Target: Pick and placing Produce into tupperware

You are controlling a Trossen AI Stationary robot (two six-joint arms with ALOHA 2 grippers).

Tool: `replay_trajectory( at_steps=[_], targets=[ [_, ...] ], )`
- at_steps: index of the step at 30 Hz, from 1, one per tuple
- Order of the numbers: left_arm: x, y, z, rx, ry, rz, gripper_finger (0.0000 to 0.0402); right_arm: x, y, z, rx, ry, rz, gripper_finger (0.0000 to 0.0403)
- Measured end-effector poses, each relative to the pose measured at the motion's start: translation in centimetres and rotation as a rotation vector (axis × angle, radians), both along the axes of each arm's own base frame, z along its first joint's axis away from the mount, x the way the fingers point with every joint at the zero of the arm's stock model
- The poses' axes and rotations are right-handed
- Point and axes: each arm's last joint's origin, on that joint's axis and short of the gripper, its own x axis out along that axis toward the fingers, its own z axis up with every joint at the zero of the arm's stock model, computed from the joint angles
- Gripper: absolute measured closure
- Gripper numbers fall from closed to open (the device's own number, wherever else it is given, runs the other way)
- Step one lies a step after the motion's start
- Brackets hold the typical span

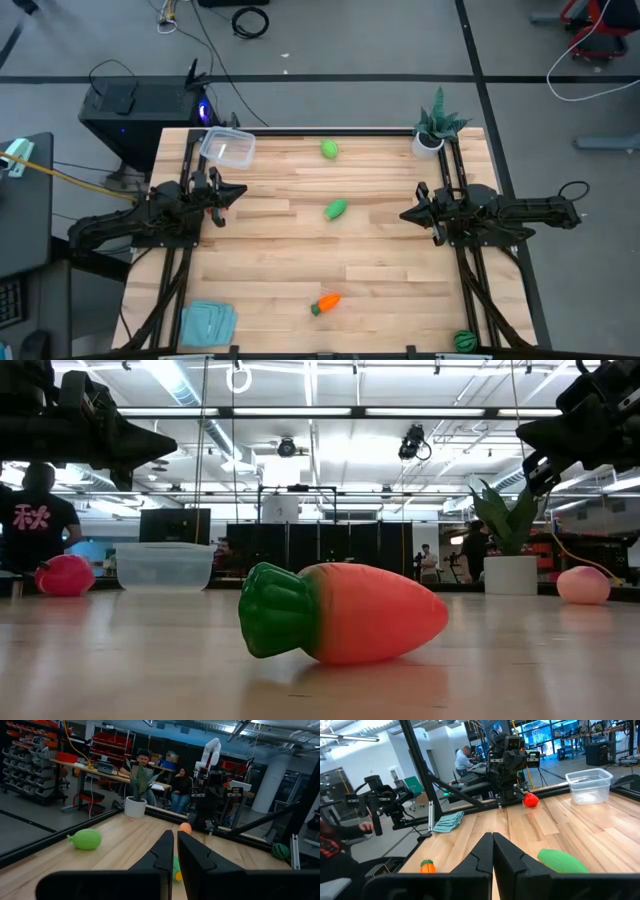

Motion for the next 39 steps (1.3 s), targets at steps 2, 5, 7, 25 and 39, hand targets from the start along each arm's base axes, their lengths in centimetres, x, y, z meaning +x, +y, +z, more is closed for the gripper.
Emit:
replay_trajectory(
  at_steps=[2,5,7,25,39],
  targets=[
    [0.0,0.0,-0.01,0.0,0.001,0.0,0.0366,0.0,-0.01,0.0,-0.006,-0.001,-0.002,0.0392],
    [0.01,0.0,-0.01,0.0,0.001,0.0,0.0362,0.01,-0.08,0.0,-0.059,-0.007,-0.028,0.0392],
    [0.01,0.0,-0.01,0.0,0.001,0.0,0.0361,0.01,-0.08,0.0,-0.09,-0.01,-0.029,0.0392],
    [0.0,0.0,-0.01,0.0,0.001,0.0,0.037,0.01,-0.11,0.2,-0.109,-0.033,-0.042,0.0392],
    [0.0,0.0,0.0,-0.03,-0.01,-0.004,0.0364,0.0,-0.08,0.28,-0.136,-0.044,-0.033,0.0399]
  ],
)
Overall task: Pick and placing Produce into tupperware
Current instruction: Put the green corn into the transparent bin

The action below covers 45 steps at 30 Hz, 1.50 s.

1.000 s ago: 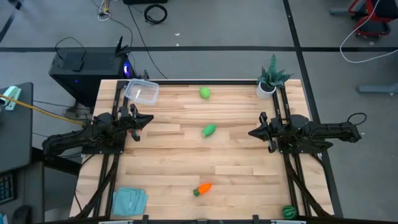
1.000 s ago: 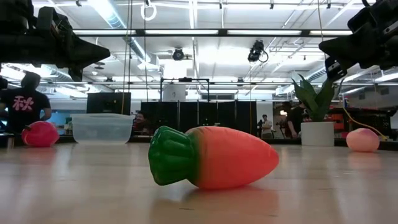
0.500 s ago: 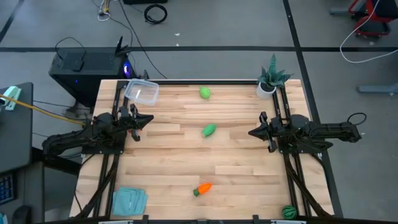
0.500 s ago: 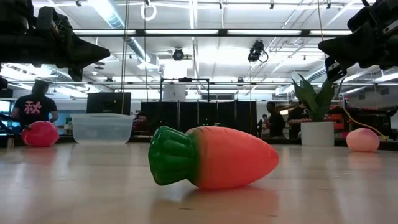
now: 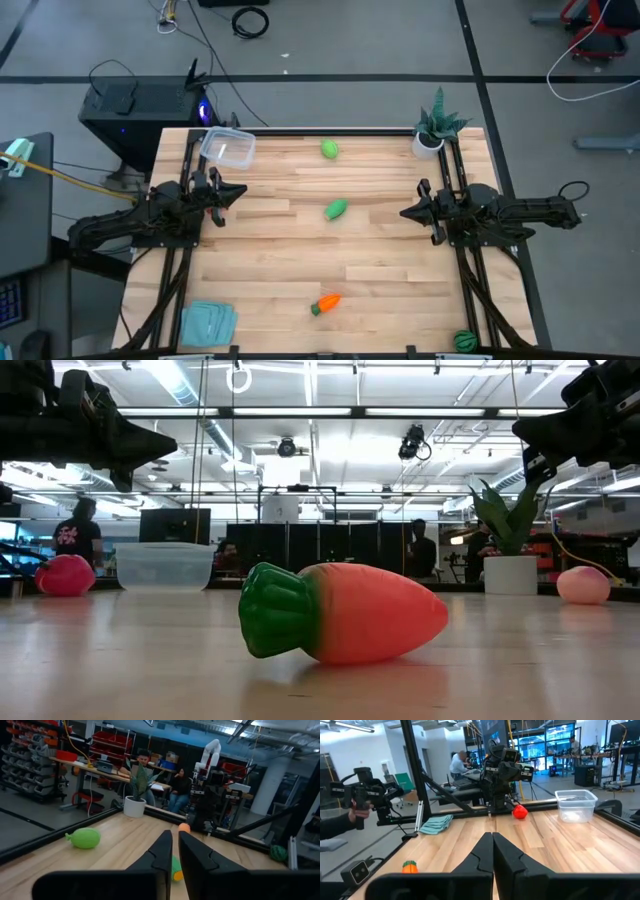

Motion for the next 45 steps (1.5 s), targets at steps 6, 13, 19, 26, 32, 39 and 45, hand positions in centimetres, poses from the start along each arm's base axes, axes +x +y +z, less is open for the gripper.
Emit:
replay_trajectory(
  at_steps=[6,13,19,26,32,39,45],
  targets=[
    [0.0,0.0,0.0,-0.025,-0.007,-0.003,0.0373,0.0,0.1,0.0,-0.031,-0.004,0.023,0.04],
    [0.0,0.0,0.0,-0.02,-0.005,-0.002,0.0388,-0.9,0.2,4.8,-0.059,-0.11,0.047,0.0401],
    [0.0,0.0,0.0,-0.019,-0.005,-0.002,0.0394,-0.1,0.1,10.3,-0.093,0.005,0.047,0.0402],
    [0.0,0.0,0.0,-0.018,-0.005,-0.002,0.0383,6.0,0.1,14.3,-0.184,0.356,0.061,0.0402],
    [0.0,0.0,0.0,-0.018,-0.004,-0.002,0.0395,12.0,0.0,15.2,-0.24,0.698,0.115,0.0402],
    [-0.1,0.0,0.2,-0.004,0.028,0.001,0.0396,17.2,-0.3,14.1,-0.309,0.921,0.174,0.0403],
    [-0.6,-0.2,2.3,0.022,0.071,0.003,0.0397,19.4,-0.7,12.9,-0.388,0.965,0.218,0.0403]
  ],
)
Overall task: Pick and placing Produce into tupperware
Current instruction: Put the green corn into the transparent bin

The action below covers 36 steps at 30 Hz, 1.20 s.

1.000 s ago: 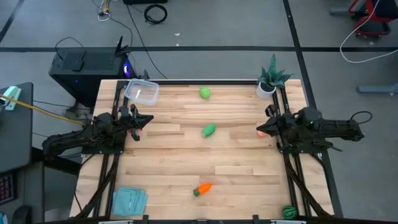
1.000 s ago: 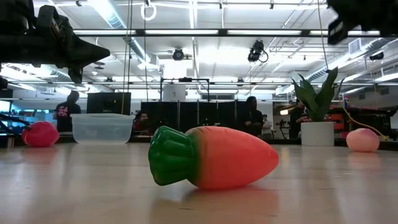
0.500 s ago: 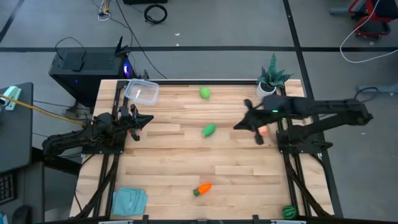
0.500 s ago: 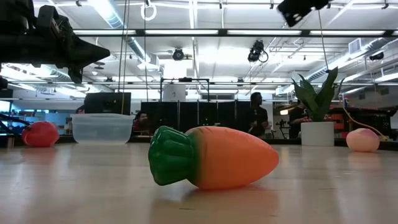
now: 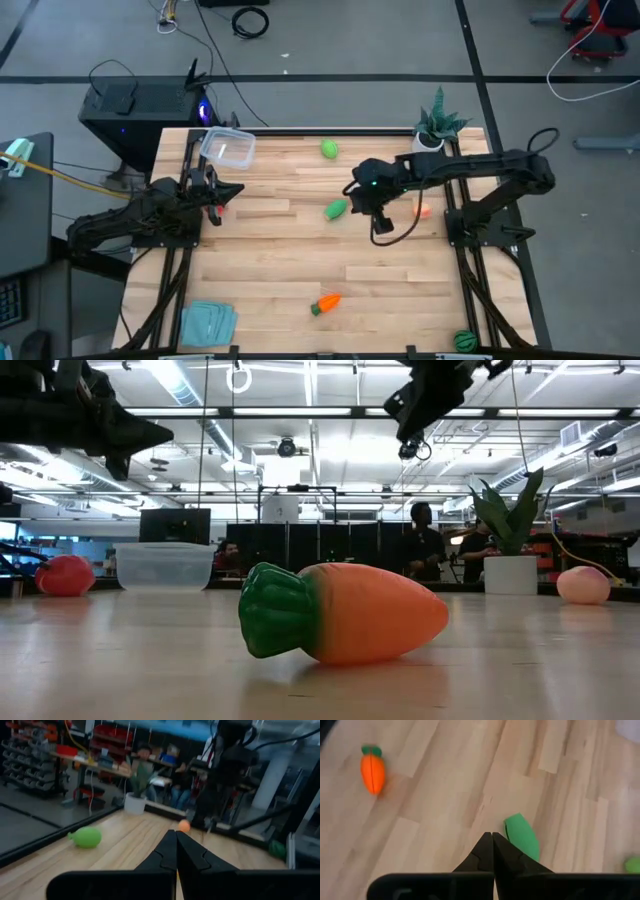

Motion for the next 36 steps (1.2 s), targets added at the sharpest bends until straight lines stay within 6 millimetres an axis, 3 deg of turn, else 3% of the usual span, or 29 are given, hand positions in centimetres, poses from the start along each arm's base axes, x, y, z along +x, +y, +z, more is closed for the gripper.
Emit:
replay_trajectory(
  at_steps=[10,27,36],
  targets=[
    [0.6,0.1,2.8,0.052,0.139,0.0,0.0398,1.6,0.0,-1.0,-0.02,-0.032,0.027,0.0381],
    [1.8,0.4,2.9,0.026,0.227,-0.003,0.039,4.2,-1.1,-3.0,-0.179,-0.071,0.002,0.0166],
    [1.8,0.4,2.9,0.022,0.228,-0.003,0.0385,5.0,-1.6,-4.5,-0.214,-0.029,0.011,0.0134]
  ],
)
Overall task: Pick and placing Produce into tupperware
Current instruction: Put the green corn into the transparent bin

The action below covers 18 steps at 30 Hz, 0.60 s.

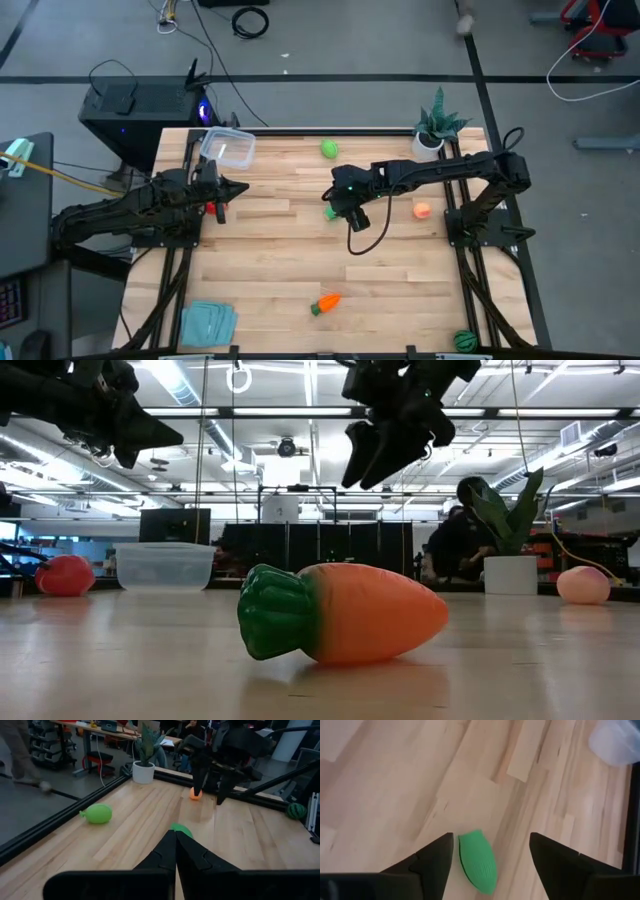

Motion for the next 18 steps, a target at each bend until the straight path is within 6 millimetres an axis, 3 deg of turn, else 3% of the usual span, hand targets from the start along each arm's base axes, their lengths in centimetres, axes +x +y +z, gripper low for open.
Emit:
replay_trajectory(
  at_steps=[9,14,18],
  targets=[
    [0.0,0.0,-0.2,-0.005,0.02,0.0,0.0394,0.7,-0.5,-2.0,-0.02,0.071,0.047,0.0134],
    [-0.1,0.0,-0.4,-0.011,0.044,-0.001,0.0377,0.7,-0.5,-1.7,-0.021,0.056,0.048,0.0133],
    [0.3,0.0,-0.6,-0.004,0.062,-0.01,0.0391,0.6,-0.5,-1.8,-0.005,0.066,0.065,0.0133]
  ],
)
